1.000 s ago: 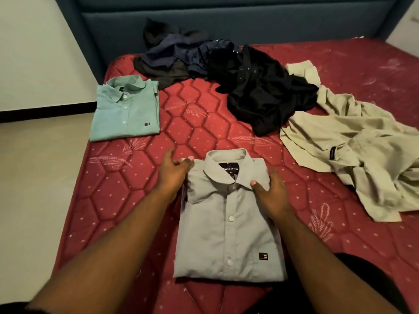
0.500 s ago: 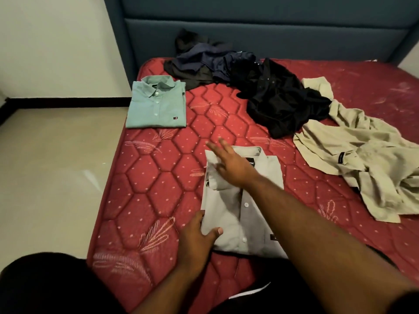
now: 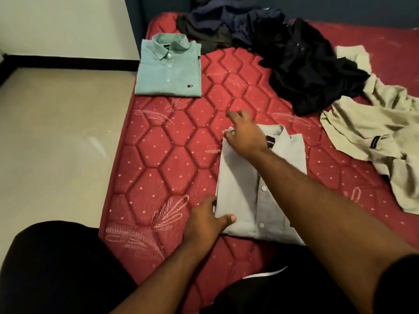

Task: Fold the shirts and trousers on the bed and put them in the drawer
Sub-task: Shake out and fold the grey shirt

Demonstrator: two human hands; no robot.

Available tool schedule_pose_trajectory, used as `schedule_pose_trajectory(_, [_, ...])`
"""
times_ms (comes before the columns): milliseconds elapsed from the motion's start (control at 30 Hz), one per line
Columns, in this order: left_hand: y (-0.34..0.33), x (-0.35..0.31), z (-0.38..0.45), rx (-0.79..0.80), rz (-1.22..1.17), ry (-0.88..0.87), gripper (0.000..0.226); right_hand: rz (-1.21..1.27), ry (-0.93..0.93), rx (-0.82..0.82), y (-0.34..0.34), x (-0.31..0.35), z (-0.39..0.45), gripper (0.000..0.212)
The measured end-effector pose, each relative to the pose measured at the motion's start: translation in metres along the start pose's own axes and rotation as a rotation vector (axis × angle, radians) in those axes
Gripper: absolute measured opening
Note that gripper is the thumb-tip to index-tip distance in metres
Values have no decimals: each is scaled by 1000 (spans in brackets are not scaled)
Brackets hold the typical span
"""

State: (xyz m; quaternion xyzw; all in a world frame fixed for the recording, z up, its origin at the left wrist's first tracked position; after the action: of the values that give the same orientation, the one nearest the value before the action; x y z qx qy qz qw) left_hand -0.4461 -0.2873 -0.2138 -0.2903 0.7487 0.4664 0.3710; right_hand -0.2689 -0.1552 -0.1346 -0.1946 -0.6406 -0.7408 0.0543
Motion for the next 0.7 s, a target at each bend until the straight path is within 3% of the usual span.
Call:
schedule_pose_trajectory(100, [17, -28, 8, -244, 265, -194, 57, -24, 21, -334, 24, -16, -50, 40])
schedule_pose_trajectory(167, [15, -53, 24, -393, 372, -401, 59, -97, -147, -458, 29, -45, -86, 45])
schedule_pose_trajectory(200, [8, -61, 38, -338, 401, -446, 62, -120, -266, -411, 24, -61, -100, 52])
schedule_pose_trajectory(300, [-20, -58, 87, 5, 605, -374, 65, -110, -486, 12, -6, -109, -118, 75])
schedule_pose_trajectory(367, [-25, -54, 103, 25, 699, -321, 64, -65, -484, 112, -9, -123, -114, 76])
schedule_pose_trajectory(467, [-21, -75, 121, -174, 507, -381, 62, -5, -475, -136, 12, -129, -95, 67])
schedule_pose_trajectory(600, [-21, -80, 151, -192, 388, -248, 47, 72, -535, 66, -6, -142, -83, 58])
schedule_pose_trajectory(700, [-10, -81, 174, -242, 46, -103, 44, 287, -626, -201, 5, -161, -77, 54])
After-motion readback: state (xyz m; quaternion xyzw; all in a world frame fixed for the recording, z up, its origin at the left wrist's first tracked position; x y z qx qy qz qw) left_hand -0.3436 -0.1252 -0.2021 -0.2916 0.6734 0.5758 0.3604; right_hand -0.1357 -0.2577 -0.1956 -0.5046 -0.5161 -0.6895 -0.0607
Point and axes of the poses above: each hand's wrist, its own z-axis towards the middle knuckle, its own y-axis out of the back of the hand, x = y × z, the point moved 4 cm from there along z, towards the middle knuckle, and after that the axes turned 2 degrees about -x, right-handed, at the moved point
